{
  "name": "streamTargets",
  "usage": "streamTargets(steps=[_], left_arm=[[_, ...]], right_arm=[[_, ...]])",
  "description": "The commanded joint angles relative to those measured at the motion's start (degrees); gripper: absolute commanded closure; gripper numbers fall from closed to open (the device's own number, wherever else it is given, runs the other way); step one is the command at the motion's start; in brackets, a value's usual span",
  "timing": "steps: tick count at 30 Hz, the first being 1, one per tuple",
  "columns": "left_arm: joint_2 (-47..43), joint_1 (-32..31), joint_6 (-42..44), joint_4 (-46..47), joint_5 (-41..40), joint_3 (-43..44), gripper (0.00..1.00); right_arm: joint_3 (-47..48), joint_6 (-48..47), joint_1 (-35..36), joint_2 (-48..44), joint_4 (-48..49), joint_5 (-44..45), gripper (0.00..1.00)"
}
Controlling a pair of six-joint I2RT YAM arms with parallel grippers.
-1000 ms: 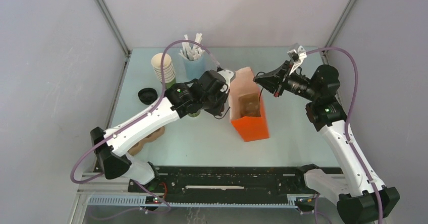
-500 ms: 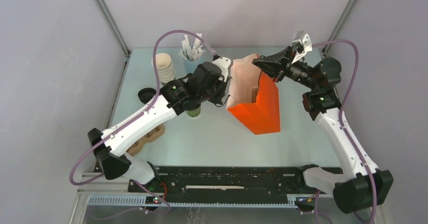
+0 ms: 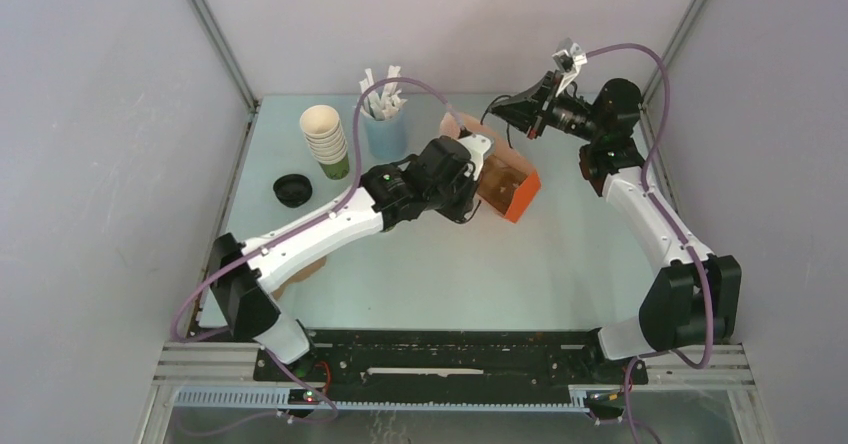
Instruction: Pack the takeout coffee
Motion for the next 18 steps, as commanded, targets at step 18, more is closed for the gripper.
streamTargets(steps=[18], left_arm=[[-4.38,3.09,1.71,-6.22,-0.89,-6.18,1.0]], right_arm=[[-2.66,-7.5,2.02,-5.32,-8.42,-0.19,1.0]])
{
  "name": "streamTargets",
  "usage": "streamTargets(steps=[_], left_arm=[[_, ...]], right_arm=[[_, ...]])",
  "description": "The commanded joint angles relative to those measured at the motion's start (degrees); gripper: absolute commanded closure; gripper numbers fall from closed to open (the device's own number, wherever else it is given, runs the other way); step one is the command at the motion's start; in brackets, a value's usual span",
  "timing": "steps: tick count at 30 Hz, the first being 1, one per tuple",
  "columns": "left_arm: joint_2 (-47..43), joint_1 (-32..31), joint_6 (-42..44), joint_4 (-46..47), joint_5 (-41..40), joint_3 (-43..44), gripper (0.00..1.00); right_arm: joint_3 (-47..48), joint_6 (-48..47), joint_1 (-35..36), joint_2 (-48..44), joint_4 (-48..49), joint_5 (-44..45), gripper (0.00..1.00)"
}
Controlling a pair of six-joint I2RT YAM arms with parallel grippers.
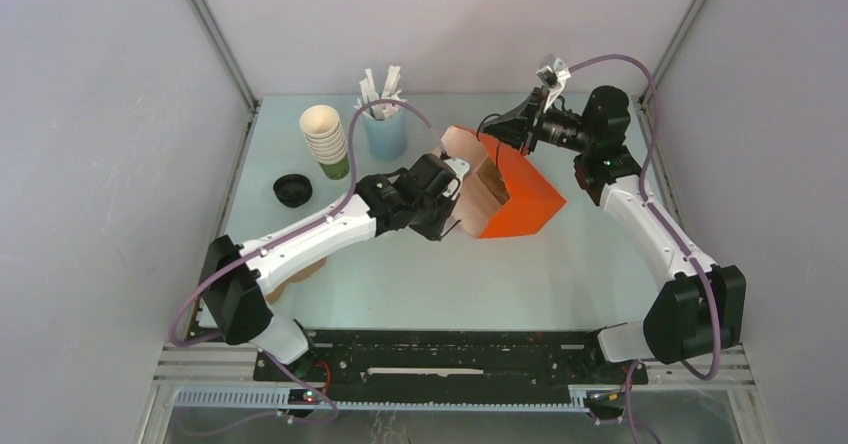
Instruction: Pack the takeout coffee
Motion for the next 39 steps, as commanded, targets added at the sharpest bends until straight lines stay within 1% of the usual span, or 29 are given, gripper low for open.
streamTargets(steps=[1,4,6,8,9,11,13,16,18,21,23,24,25,26,29,30,31,32,34,35,37,39], left_arm=[[-2.48,0.56,1.76,-2.92,-1.4,6.27,1.0],[-2.45,1.35,2.65,-7.05,-1.32,10.81,1.0],[-2.24,2.23,3.0,-8.99,-0.59,14.56,1.0],[-1.51,3.12,3.07,-10.54,0.46,18.28,1.0],[-1.08,3.45,3.14,-11.22,0.59,19.89,1.0],[0.11,3.92,2.98,-12.04,0.24,23.06,1.0],[2.2,4.31,2.49,-14.0,-0.95,26.83,1.0],[4.78,5.54,0.79,-15.42,-1.72,31.35,1.0],[6.42,6.44,-0.18,-16.01,-0.78,34.05,0.99],[9.23,6.72,-1.01,-19.05,0.42,38.42,0.92],[10.1,6.75,-2.09,-20.97,0.24,40.55,0.86],[9.95,6.77,-3.06,-21.58,-0.14,41.11,0.82],[9.52,6.73,-3.69,-22.14,-0.65,41.45,0.75],[9.03,6.76,-4.29,-22.81,-1.23,41.8,0.68],[7.18,6.94,-5.33,-25.86,-2.64,43.6,0.41],[6.18,6.95,-5.02,-27.09,-3.03,44.17,0.34],[4.89,6.95,-4.66,-28.21,-3.84,44.61,0.29],[3.14,6.92,-4.27,-29.02,-4.94,44.13,0.23],[-2.84,6.9,-3.45,-29.02,-7.79,41.25,0.14],[-5.71,6.92,-3.18,-28.54,-9.06,39.42,0.11],[-10.96,7.17,-3.4,-28.07,-10.78,37.24,0.07],[-16.13,7.42,-5.01,-27.47,-10.79,35.02,0.02]], right_arm=[[-0.2,-0.19,-1.44,-2.84,0.73,1.18,1.0],[-0.1,5.18,-2.66,-4.88,-2.19,6.96,1.0],[1.48,7.29,-3.3,-6.66,-11.71,13.69,1.0],[3.93,5.99,-3.94,-8.38,-25.09,17.57,1.0],[4.47,5.01,-3.93,-9.44,-29.82,20.84,1.0],[4.7,3.78,-3.87,-12.04,-36.73,26.15,1.0],[4.7,1.01,-3.76,-14.48,-41.2,29.63,1.0],[4.7,-1.28,-4.36,-17.73,-44.78,34.87,1.0],[4.53,-2.01,-4.42,-19.16,-45.44,36.68,1.0],[3.74,-2.52,-3.61,-19.66,-44.97,36.27,1.0],[3.65,-3.43,-1.76,-19.98,-44.66,37.31,0.95],[3.65,-3.35,-0.77,-20.36,-44.18,37.83,0.91],[3.69,-2.98,0.08,-20.63,-43.71,37.89,0.87],[3.84,-2.64,0.71,-20.86,-43.57,37.93,0.81],[4.95,-3.47,3.5,-21.98,-46.25,40.32,0.57],[5.51,-3.81,4.06,-22.56,-47.67,41.65,0.49],[6.19,-3.43,4.32,-23.27,-49.47,43.63,0.38],[6.94,-2.65,4.29,-23.99,-51.5,46.12,0.3],[8.42,-0.85,4.42,-26.3,-55.56,50.89,0.02],[9.38,-0.14,4.74,-27.1,-57.63,52.77,0.01],[11.83,1.91,5.81,-28.59,-62.02,57.94,0.0],[15.83,5.04,7.24,-29.05,-65.03,61.46,0.0]])
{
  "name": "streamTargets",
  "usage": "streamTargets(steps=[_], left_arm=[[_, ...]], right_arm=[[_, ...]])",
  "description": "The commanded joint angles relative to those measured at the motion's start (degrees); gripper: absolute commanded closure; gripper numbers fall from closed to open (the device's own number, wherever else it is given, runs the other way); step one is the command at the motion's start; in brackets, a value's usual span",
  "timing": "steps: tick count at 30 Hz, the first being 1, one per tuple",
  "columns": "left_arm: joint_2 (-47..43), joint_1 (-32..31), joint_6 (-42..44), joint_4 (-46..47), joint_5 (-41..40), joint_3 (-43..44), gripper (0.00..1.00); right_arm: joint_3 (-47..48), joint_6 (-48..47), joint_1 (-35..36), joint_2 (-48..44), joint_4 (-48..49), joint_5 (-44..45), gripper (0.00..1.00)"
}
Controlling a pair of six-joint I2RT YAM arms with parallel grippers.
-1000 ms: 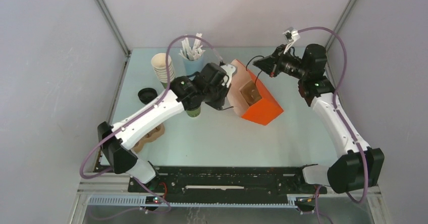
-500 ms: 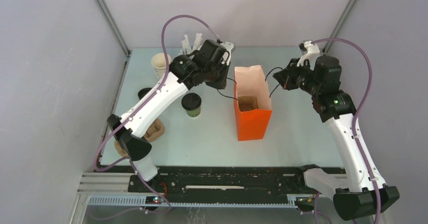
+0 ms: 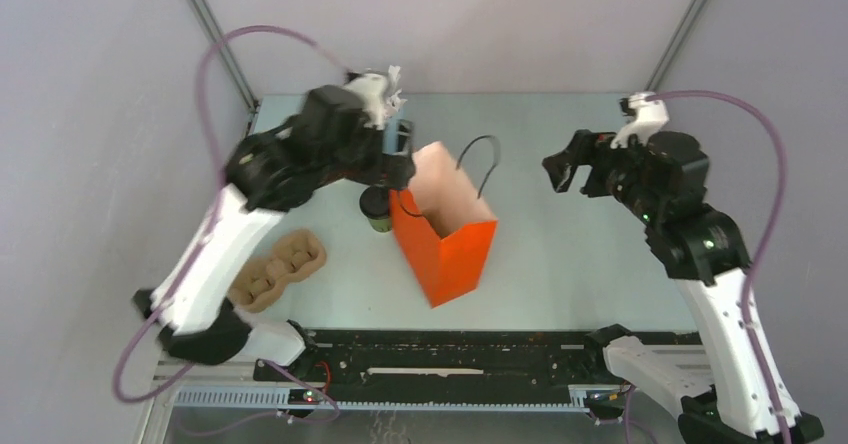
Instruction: Pack the takeout coffee
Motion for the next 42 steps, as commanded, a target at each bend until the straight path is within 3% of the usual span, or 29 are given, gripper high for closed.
streamTargets(steps=[1,5,9,15,17,20,26,30,36,42], left_arm=[[-14.89,0.69,-1.82,1.63,-3.14,-4.68,0.01],[-21.22,1.1,-2.76,8.76,3.2,-13.45,0.0],[-20.08,1.05,-4.88,11.05,7.2,-13.59,0.0],[-19.57,1.71,-7.27,6.74,2.1,-11.2,0.0],[-18.83,2.95,-8.7,6.91,5.47,-14.0,0.02],[-18.69,3.77,-7.86,14.83,9.28,-22.54,0.04],[-13.73,4.52,-6.05,13.34,8.3,-13.92,0.06],[-9.49,4.58,-6.96,19.06,15.96,-10.85,0.11],[2.62,4.4,-6.45,17.2,21.03,4.35,0.14],[8.38,3.29,-7.74,17.27,24.12,11.09,0.14]], right_arm=[[8.23,6.0,2.71,-3.0,-8.25,11.04,0.0],[14.27,7.79,3.39,-0.4,-12.8,8.5,0.0],[17.86,10.18,7.45,1.72,-13.03,7.44,0.0],[13.89,11.07,12.0,2.54,-7.18,3.62,0.0],[11.2,11.72,13.05,2.83,-4.81,2.62,0.0],[6.29,12.06,14.99,2.94,-0.88,1.12,0.0],[-2.22,7.73,25.04,8.82,1.47,1.52,0.0],[-4.75,8.63,29.12,10.38,6.79,1.64,0.0],[-11.15,11.73,23.3,6.57,10.38,-1.25,0.0],[-18.31,13.34,17.06,5.1,15.73,-9.42,0.0]])
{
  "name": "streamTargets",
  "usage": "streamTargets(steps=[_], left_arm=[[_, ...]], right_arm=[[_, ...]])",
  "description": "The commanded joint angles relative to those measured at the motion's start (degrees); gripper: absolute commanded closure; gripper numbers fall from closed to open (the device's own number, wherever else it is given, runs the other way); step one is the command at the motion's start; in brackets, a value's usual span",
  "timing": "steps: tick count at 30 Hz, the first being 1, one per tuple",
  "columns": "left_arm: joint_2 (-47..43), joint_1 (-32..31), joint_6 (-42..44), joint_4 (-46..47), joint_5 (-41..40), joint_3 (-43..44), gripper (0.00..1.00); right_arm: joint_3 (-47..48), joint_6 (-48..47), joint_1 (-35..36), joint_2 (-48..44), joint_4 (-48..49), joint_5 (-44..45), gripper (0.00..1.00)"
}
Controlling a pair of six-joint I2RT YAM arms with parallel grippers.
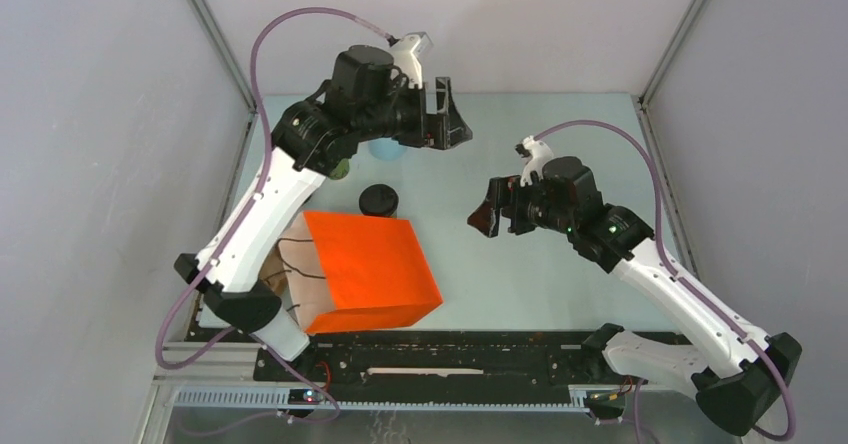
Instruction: Pack the takeout coffee
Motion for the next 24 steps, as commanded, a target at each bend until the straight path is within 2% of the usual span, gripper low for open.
streamTargets(steps=[1,7,15,23,24], left_arm=[[4.19,-1.26,-1.1,-0.21,4.65,8.96,0.14],[11.34,-3.08,-1.59,-1.35,8.53,19.82,0.14],[10.03,-3.37,-2.43,-0.95,7.37,18.7,0.14],[7.9,-3.42,-3.33,-1.91,6.64,19.44,0.14],[7.48,-3.42,-3.47,-2.25,6.43,19.1,0.13]], right_arm=[[-2.41,1.99,-2.54,-0.34,6.05,-5.87,0.0],[-4.4,3.71,-1.05,0.99,11.94,-8.69,0.03],[-3.05,1.55,12.56,5.56,26.0,-5.97,0.04],[1.21,-18.83,29.92,10.69,30.38,4.26,0.04],[0.84,-20.72,31.1,11.81,33.05,2.82,0.06]])
